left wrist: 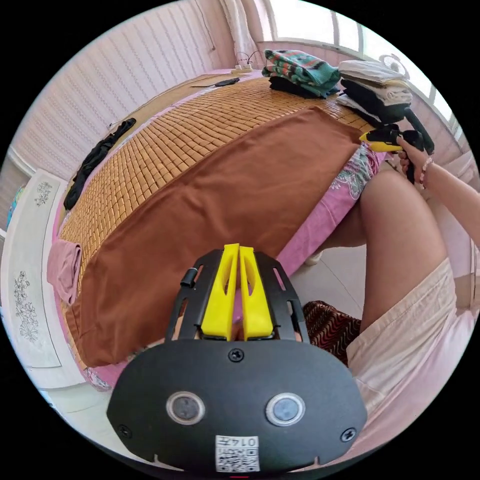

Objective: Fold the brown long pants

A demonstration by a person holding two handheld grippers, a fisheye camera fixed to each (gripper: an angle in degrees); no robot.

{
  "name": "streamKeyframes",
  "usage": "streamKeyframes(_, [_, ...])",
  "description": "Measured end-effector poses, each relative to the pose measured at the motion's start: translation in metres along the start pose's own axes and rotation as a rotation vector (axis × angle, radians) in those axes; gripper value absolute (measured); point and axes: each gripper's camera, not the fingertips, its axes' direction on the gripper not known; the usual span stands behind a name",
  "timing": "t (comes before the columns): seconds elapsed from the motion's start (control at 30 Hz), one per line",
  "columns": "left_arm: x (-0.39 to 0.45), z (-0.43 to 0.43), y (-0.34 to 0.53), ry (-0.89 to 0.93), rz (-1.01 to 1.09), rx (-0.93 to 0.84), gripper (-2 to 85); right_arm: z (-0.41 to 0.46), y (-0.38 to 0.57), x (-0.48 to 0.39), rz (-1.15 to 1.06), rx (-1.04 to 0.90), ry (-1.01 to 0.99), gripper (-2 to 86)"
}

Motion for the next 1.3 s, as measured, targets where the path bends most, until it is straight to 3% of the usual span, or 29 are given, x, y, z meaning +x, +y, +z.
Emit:
streamKeyframes(0.13, [-0.023, 0.002, -0.002, 0.118, -0.135, -0.020, -1.0, 0.000, -0.018, 0.023, -0.086, -0.081, 0.002, 10.3])
streamKeyframes(0.3, [-0.031, 0.025, -0.005, 0.087, -0.145, -0.157, -1.0, -0.001, -0.025, 0.050, -0.124, -0.142, 0.033, 5.8])
streamKeyframes(0.57, [-0.052, 0.019, -0.008, 0.084, -0.094, -0.171, -1.0, -0.054, -0.026, 0.118, -0.036, -0.008, -0.365, 1.1])
streamKeyframes(0.77, [-0.068, 0.011, -0.017, 0.155, -0.126, -0.200, -1.0, -0.107, -0.036, 0.121, -0.138, 0.091, -0.516, 0.7])
streamKeyframes(1.1, [-0.053, -0.038, -0.046, 0.420, -0.126, 0.058, -1.0, -0.217, -0.025, 0.177, -0.068, 0.400, -0.521, 0.7])
streamKeyframes(1.3, [-0.102, -0.076, -0.026, 0.500, -0.263, 0.202, -1.0, -0.235, -0.028, 0.061, -0.376, 0.408, -0.529, 0.9])
